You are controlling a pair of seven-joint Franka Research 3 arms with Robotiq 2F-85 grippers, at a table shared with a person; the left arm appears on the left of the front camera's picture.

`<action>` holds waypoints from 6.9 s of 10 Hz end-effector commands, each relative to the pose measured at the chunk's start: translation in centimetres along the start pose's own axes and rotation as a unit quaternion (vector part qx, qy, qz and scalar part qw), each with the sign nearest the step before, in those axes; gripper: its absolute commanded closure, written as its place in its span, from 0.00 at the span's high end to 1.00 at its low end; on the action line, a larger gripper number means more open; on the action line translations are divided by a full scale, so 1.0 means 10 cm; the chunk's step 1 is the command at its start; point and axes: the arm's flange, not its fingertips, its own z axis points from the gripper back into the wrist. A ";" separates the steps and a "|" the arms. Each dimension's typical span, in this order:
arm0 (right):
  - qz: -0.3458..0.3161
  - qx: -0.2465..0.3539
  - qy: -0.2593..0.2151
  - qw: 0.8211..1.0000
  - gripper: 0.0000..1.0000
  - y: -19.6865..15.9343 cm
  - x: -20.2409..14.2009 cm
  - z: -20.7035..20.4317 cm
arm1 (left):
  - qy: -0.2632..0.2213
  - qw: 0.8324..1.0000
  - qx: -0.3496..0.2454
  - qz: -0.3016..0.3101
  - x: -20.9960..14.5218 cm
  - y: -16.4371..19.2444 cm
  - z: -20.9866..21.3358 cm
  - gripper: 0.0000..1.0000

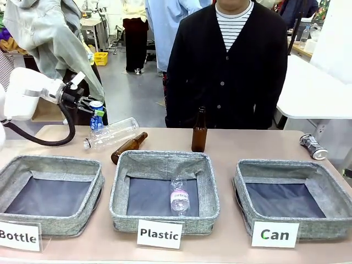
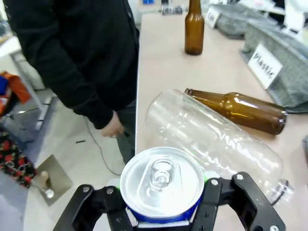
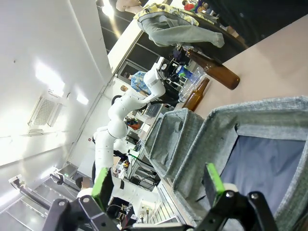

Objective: Sort the can waste into the basket.
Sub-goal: Pick up the can waste from the table and place it in the right Fabric basket.

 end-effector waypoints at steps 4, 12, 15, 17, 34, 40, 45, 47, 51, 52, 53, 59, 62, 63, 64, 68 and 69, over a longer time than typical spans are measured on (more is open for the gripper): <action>0.015 0.007 -0.011 1.000 1.00 0.01 -0.01 -0.04 | 0.033 0.998 0.022 -0.040 1.18 -1.06 0.91 0.00; 0.015 0.007 -0.011 1.000 1.00 0.01 -0.01 -0.04 | 0.153 0.975 -0.160 0.012 1.76 -3.20 0.71 0.00; 0.015 0.007 -0.011 1.000 1.00 0.01 -0.01 -0.04 | 0.142 0.977 -0.158 0.028 1.89 -3.21 0.87 0.00; 0.015 0.007 -0.011 1.000 1.00 0.01 -0.01 -0.04 | 0.142 0.977 -0.158 0.028 1.89 -3.21 0.87 0.00; -0.091 -0.083 0.004 0.992 1.00 0.64 -0.38 1.24 | 0.221 0.904 -0.364 -0.020 5.15 -2.19 -5.92 0.14; -0.091 -0.083 0.004 0.992 1.00 0.64 -0.38 1.24 | 0.230 0.935 -0.268 -0.018 4.32 -3.24 -5.52 0.14; -0.091 -0.083 0.004 0.992 1.00 0.64 -0.38 1.24 | 0.347 0.925 -0.149 0.033 4.51 -3.83 -6.10 0.14; -0.091 -0.083 0.004 0.992 1.00 0.64 -0.38 1.24 | 0.344 0.928 -0.144 0.024 4.50 -3.80 -6.08 0.14; -0.091 -0.083 0.004 0.992 1.00 0.64 -0.38 1.24 | 0.350 0.928 -0.127 -0.018 4.52 -3.81 -6.06 0.70; -0.091 -0.083 0.004 0.992 1.00 0.64 -0.38 1.24 | 0.354 0.926 -0.130 -0.013 4.51 -3.82 -6.06 0.74; -0.091 -0.083 0.004 0.992 1.00 0.64 -0.38 1.24 | 0.365 0.922 -0.131 -0.007 4.53 -3.83 -6.04 0.84; -0.091 -0.083 0.004 0.992 1.00 0.64 -0.38 1.24 | 0.412 0.906 -0.097 -0.005 4.56 -3.90 -6.03 1.00; -0.088 -0.074 0.000 0.993 1.00 0.59 -0.34 1.27 | 0.402 0.911 -0.092 -0.003 4.56 -3.83 -5.97 1.00; -0.090 -0.067 -0.003 0.994 1.00 0.61 -0.33 1.27 | 0.402 0.911 -0.089 0.015 4.56 -3.81 -5.93 1.00; -0.084 -0.066 0.008 0.994 1.00 0.63 -0.33 1.22 | 0.408 0.909 -0.084 0.030 4.57 -3.77 -5.84 1.00; -0.073 -0.080 0.005 0.994 1.00 0.74 -0.28 1.07 | 0.406 0.908 -0.090 0.054 4.50 -3.70 -5.63 1.00; -0.070 -0.082 0.007 0.994 1.00 0.76 -0.28 1.02 | 0.405 0.907 -0.099 0.061 4.51 -3.71 -5.54 1.00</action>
